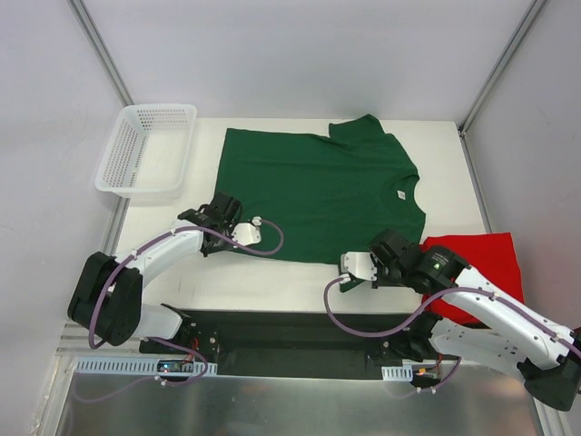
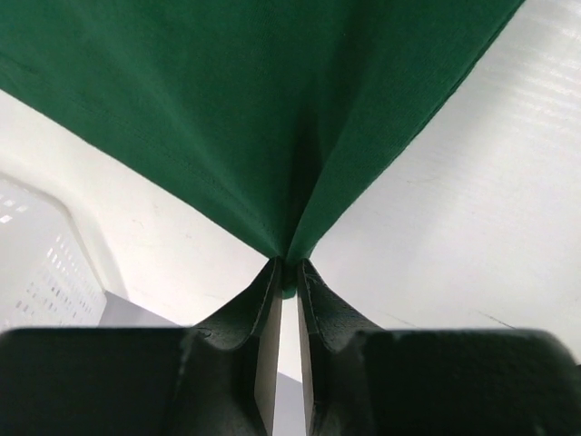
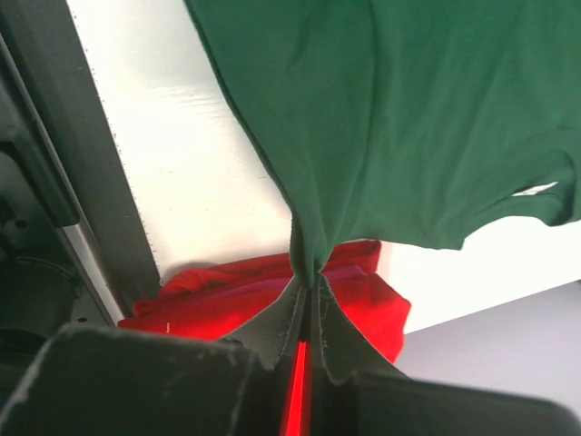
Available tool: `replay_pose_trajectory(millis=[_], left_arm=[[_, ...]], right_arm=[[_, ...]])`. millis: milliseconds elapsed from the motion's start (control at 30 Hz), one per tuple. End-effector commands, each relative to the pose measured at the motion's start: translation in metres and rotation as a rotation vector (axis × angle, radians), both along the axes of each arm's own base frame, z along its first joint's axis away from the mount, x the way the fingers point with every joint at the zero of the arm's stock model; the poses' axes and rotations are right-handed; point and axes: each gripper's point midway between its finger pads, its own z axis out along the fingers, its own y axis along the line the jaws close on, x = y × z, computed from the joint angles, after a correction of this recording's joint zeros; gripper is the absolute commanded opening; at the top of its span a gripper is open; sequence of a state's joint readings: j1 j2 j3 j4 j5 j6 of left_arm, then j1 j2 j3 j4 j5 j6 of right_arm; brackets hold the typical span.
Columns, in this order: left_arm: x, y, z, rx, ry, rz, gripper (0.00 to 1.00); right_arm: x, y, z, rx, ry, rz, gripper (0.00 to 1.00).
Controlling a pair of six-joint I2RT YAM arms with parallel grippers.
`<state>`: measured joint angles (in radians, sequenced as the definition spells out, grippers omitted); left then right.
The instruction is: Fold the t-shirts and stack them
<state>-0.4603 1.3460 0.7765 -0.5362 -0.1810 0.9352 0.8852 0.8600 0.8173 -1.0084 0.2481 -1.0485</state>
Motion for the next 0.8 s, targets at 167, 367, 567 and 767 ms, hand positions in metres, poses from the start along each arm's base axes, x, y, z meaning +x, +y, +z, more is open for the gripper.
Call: replay_pose_trajectory(millis=[167,367,567,767], left_arm=[[-0.013,0.004,0.006,0.016,-0.005,0.009,0.12],[-0.020,0.007,-0.001,0.044,0.027,0.009,0.09],[-0.029,0.009,-0.016,0.086,0.097,-0.004,0.10],[-0.034,0.004,-0.030,0.097,0.168,-0.012,0.11]], right_arm=[[0.016,-0.002,0.027,0.021,-0.104,-0.037,0.01],[0.016,-0.002,0.025,0.016,-0.097,-0.036,0.01],[0.014,-0.001,0.020,0.015,-0.082,-0.030,0.01],[0.011,-0.002,0.016,0.015,-0.068,-0.025,0.01]])
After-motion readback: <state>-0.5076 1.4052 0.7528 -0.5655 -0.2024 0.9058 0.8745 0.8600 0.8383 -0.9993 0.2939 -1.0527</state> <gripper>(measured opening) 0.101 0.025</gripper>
